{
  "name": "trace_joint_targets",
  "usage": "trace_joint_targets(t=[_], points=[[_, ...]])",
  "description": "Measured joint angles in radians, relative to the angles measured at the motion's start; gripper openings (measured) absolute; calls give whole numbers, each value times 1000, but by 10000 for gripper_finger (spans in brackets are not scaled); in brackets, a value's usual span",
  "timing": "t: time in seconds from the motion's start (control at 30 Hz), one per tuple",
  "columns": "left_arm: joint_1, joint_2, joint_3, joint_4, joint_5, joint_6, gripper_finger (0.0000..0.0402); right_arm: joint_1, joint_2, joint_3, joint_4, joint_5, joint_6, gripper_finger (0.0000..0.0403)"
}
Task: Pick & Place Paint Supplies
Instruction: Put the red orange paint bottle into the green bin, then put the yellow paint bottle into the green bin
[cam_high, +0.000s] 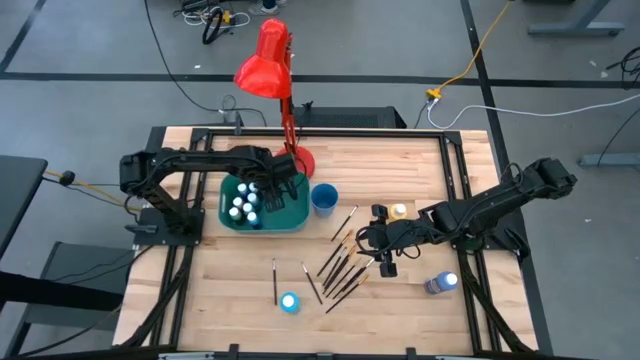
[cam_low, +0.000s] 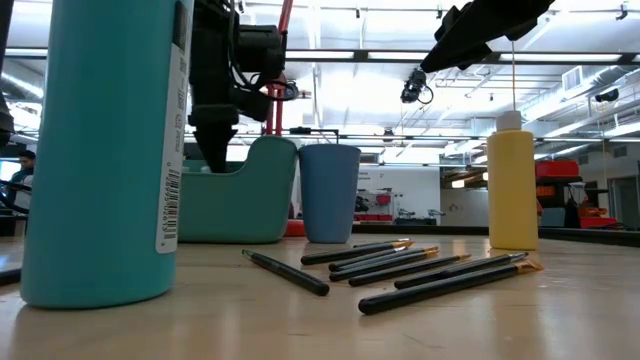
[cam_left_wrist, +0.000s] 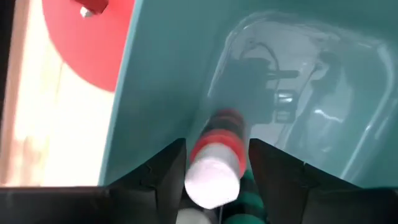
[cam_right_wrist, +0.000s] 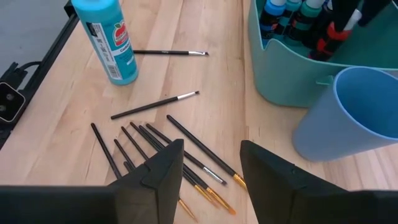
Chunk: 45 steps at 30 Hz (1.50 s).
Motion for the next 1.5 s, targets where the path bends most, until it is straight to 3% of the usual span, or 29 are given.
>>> trace_joint_targets(t=[0.33, 0.6, 0.8, 0.93, 1.03, 1.2, 1.37, 1.5], points=[[-1, 0, 28, -28, -14, 1, 150, 0, 0, -1, 10, 0, 0, 169], [-16, 0, 273, -258, 40, -86, 137, 0, 0, -1, 15, -1, 0, 169], [-146, -1, 450, -286, 40, -84, 137, 0, 0, -1, -9, -2, 73, 169], [-291, -4, 476, -279, -14, -93, 137, 0, 1, -1, -28, 51, 111, 169], [-418, -17, 460, -277, -82, -84, 137, 0, 1, -1, 1, 123, 109, 169], [-606, -70, 375, -208, -148, -162, 137, 0, -5, 25, -32, 125, 52, 169], [-760, -209, 154, 25, -257, -222, 137, -10, -6, 135, -345, 146, 93, 171], [-797, -341, -47, 274, -321, -289, 137, -16, -8, 234, -551, 155, 84, 186]])
